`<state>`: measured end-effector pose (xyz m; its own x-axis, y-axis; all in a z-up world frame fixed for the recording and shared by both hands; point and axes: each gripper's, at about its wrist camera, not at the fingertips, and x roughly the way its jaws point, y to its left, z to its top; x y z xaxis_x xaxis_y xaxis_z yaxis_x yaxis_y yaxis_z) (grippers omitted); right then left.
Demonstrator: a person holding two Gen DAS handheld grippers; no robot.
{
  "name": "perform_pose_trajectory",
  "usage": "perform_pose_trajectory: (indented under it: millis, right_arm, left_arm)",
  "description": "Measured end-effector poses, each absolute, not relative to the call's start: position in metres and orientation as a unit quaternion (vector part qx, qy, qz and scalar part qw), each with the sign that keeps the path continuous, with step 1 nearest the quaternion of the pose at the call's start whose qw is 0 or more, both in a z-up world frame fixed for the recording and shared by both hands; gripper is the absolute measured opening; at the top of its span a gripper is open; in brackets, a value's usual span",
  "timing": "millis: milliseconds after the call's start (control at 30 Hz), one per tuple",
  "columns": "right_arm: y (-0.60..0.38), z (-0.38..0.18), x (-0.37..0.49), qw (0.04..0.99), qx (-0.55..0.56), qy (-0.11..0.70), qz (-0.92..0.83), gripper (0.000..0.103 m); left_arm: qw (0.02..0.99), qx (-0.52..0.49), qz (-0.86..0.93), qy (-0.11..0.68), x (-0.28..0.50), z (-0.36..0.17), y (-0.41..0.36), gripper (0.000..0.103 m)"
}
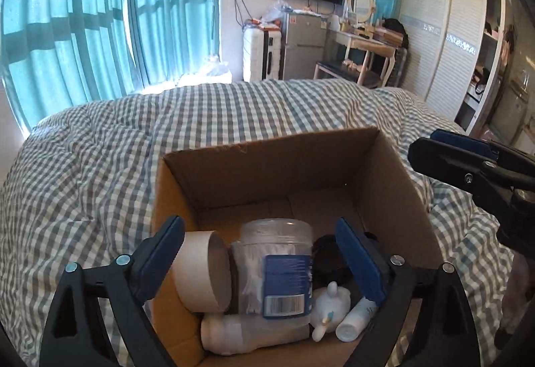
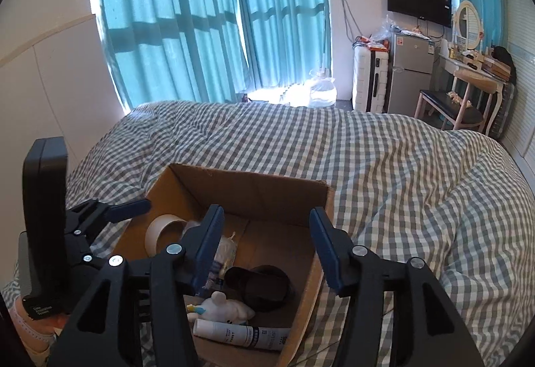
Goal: Organize objects
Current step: 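Move the right tool down toward the white earbud case beside the box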
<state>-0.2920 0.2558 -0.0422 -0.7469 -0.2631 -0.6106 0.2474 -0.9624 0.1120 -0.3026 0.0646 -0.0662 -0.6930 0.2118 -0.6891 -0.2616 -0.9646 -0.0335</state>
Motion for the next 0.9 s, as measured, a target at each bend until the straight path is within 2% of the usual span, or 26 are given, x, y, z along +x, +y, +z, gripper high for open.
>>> perform_pose_trajectory:
  millis: [300,600,900]
  right_arm:
    - [0.259,0.014,-0.237,0.112,0.278,-0.013,-0.954,0.064]
    - [0.236,0.065,-0.175,0.118,0.239,0.009,-0.964,0.069]
    - [0.222,0.082,-0.112,0.123,0.221,0.020,-0.967,0.075]
  left_arm:
    - [0.105,-0.364,0.925,0.014,-0.257,-0.010,0.038,0.097]
    - [0.087,-0.315,0.945,0.022,-0.199,0.058,0.015,0.100]
    - [0.073,-0.300,0.951,0.018,-0.140,0.071,-0.010,0.102]
